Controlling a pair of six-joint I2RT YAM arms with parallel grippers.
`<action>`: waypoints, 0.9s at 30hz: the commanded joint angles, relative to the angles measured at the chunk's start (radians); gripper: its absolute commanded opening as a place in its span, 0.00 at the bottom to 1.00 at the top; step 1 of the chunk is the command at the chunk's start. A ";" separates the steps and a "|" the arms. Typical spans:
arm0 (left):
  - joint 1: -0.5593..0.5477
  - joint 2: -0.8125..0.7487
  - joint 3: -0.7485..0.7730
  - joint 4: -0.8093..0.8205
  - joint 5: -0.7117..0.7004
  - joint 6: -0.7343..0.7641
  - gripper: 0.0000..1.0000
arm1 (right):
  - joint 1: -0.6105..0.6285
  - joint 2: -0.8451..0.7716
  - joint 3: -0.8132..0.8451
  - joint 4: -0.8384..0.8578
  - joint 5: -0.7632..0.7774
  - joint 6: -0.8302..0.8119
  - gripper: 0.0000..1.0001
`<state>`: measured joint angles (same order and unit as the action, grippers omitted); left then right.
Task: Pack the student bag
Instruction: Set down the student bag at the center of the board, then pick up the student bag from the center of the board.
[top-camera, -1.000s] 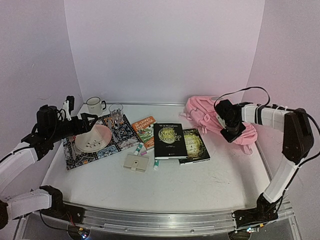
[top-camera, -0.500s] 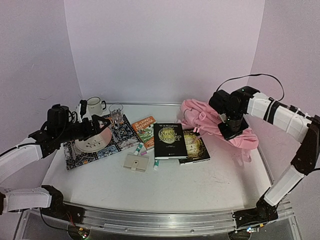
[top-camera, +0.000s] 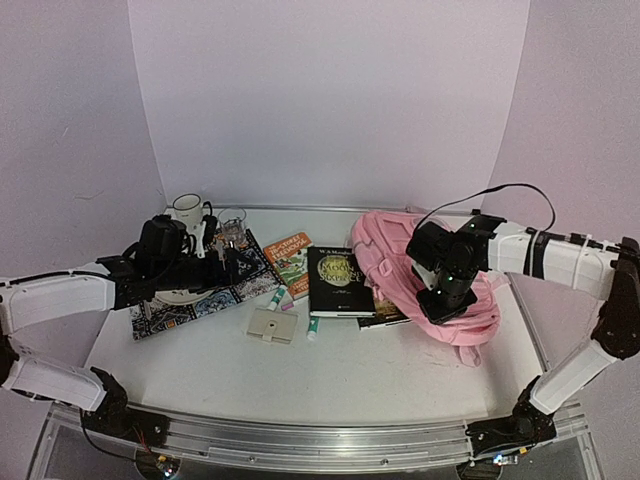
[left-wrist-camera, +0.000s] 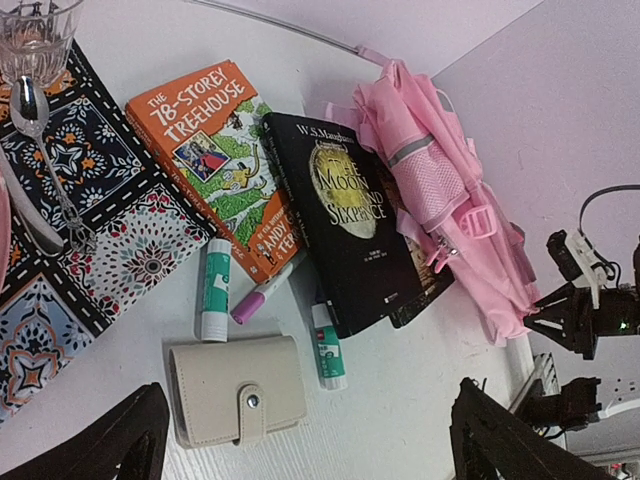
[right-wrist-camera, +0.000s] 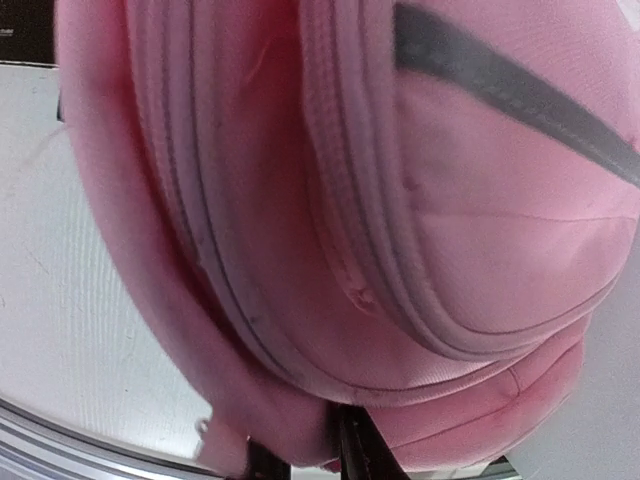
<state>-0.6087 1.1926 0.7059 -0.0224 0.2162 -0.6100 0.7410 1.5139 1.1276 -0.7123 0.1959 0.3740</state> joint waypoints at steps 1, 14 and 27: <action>-0.023 0.059 0.067 0.113 -0.069 0.052 0.99 | 0.000 0.036 0.021 0.062 -0.054 -0.020 0.33; -0.073 0.107 0.047 0.175 -0.081 0.067 0.99 | 0.001 0.191 0.295 0.256 0.050 -0.040 0.68; -0.291 0.177 0.051 0.190 -0.267 0.032 0.99 | -0.045 0.415 0.328 0.418 0.231 -0.011 0.65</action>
<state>-0.8340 1.3411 0.7307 0.1324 0.0453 -0.5591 0.7214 1.9159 1.4261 -0.3111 0.3584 0.3443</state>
